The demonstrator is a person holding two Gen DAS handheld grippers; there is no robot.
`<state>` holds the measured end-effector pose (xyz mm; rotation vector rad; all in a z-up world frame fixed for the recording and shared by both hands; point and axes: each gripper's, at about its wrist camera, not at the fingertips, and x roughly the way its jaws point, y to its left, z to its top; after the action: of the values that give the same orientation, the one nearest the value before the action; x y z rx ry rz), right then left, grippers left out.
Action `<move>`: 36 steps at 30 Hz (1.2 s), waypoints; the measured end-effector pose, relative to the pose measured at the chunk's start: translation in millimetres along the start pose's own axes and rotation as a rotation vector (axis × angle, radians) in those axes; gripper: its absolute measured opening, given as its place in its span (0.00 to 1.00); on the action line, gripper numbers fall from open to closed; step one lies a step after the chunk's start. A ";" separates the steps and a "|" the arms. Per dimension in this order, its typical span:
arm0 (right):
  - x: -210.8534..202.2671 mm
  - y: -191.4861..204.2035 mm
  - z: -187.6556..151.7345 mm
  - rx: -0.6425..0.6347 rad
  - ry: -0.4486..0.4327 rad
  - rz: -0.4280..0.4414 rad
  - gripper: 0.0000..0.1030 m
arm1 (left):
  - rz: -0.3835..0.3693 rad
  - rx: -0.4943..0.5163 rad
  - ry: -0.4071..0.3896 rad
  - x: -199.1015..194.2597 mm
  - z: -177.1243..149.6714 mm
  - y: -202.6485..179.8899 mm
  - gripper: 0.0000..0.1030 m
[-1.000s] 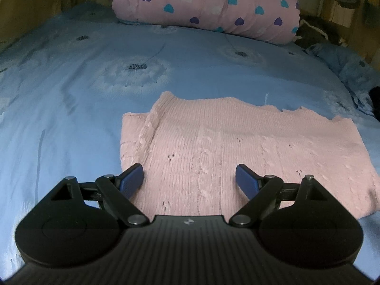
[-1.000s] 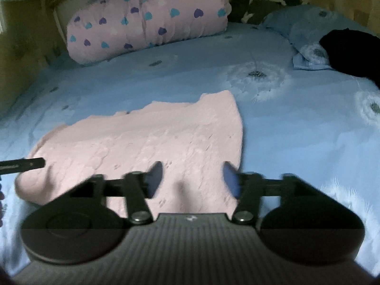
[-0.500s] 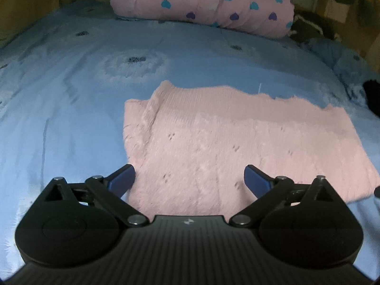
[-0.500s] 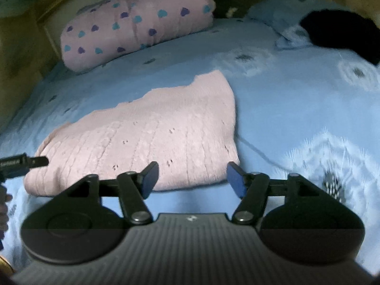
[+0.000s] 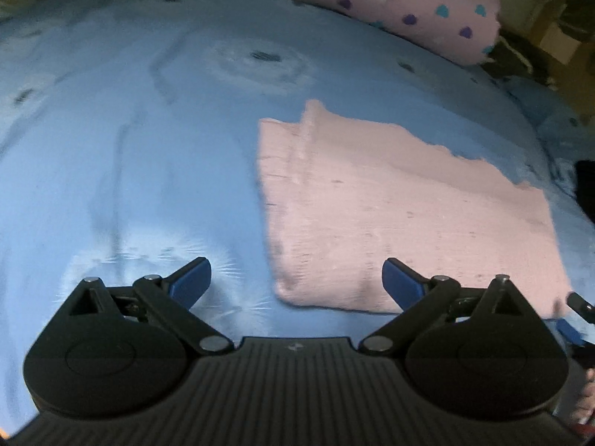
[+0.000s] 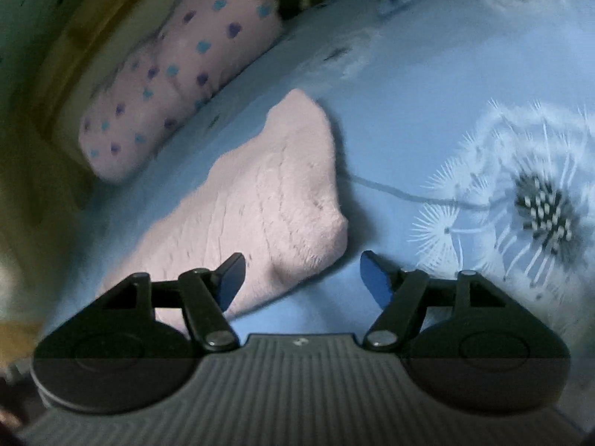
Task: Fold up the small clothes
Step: 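Move the open right gripper to the end of the folded cardigan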
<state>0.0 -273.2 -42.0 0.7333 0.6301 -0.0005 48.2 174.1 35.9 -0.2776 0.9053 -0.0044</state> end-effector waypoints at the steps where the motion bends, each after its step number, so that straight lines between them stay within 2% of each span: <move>1: 0.6 -1.9 0.3 0.028 -0.010 0.013 0.70 | -0.023 -0.006 0.009 4.3 1.9 -3.2 0.97; 4: 5.9 -4.1 2.4 0.098 -0.025 0.054 0.70 | -0.059 -0.025 0.041 21.8 3.8 -13.2 0.97; 7: 16.6 -5.3 3.1 0.151 -0.025 0.075 0.70 | -0.028 -0.044 0.090 42.1 -1.3 -23.0 0.96; 8: 19.8 -5.1 3.0 0.156 -0.027 0.077 0.70 | -0.003 -0.041 0.088 46.6 -4.2 -26.6 0.91; 9: 23.0 -4.1 3.1 0.155 -0.032 0.083 0.70 | 0.028 -0.022 0.069 47.9 -6.8 -31.2 0.82; 10: 24.9 -3.5 3.9 0.149 -0.037 0.090 0.70 | 0.072 0.019 0.049 48.0 -8.6 -38.2 0.78; 11: 27.3 -2.4 4.2 0.137 -0.041 0.095 0.57 | 0.102 0.059 0.036 47.5 -9.2 -44.4 0.75; 13: 25.8 -5.2 5.5 0.115 -0.059 0.088 0.27 | 0.125 0.075 0.029 45.9 -8.5 -48.8 0.74; 16: 15.8 -12.0 12.3 0.111 -0.127 0.069 0.26 | 0.134 0.045 0.026 44.2 -7.5 -41.1 0.76; 18: 14.5 -11.3 15.4 0.069 -0.134 0.026 0.26 | 0.118 0.028 0.024 43.0 -6.2 -38.2 0.76; 21: 17.5 -13.7 12.5 0.057 -0.097 0.023 0.28 | 0.115 0.027 0.006 35.9 -8.0 -37.4 0.77; 23: 17.1 -15.5 7.5 0.076 -0.079 0.023 0.36 | 0.106 0.030 -0.018 28.3 -7.9 -37.5 0.79; 27: 5.6 -14.9 -2.3 0.112 -0.063 0.023 0.44 | 0.093 0.031 -0.062 14.3 -8.0 -37.8 0.87; 29: -1.9 -13.0 -9.6 0.132 -0.064 0.043 0.55 | 0.081 0.025 -0.063 13.6 -7.0 -38.6 0.87; 32: -5.6 -6.7 -18.5 0.155 -0.058 0.059 0.58 | 0.046 0.021 -0.051 19.3 -7.7 -38.4 0.87; 36: 3.6 7.5 -22.3 0.121 -0.051 0.036 0.59 | 0.067 0.041 -0.038 31.0 -11.9 -39.0 0.87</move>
<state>-7.4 -252.9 -51.9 0.8587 0.5720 -0.0246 62.6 130.0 14.3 -0.2085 0.8756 0.0436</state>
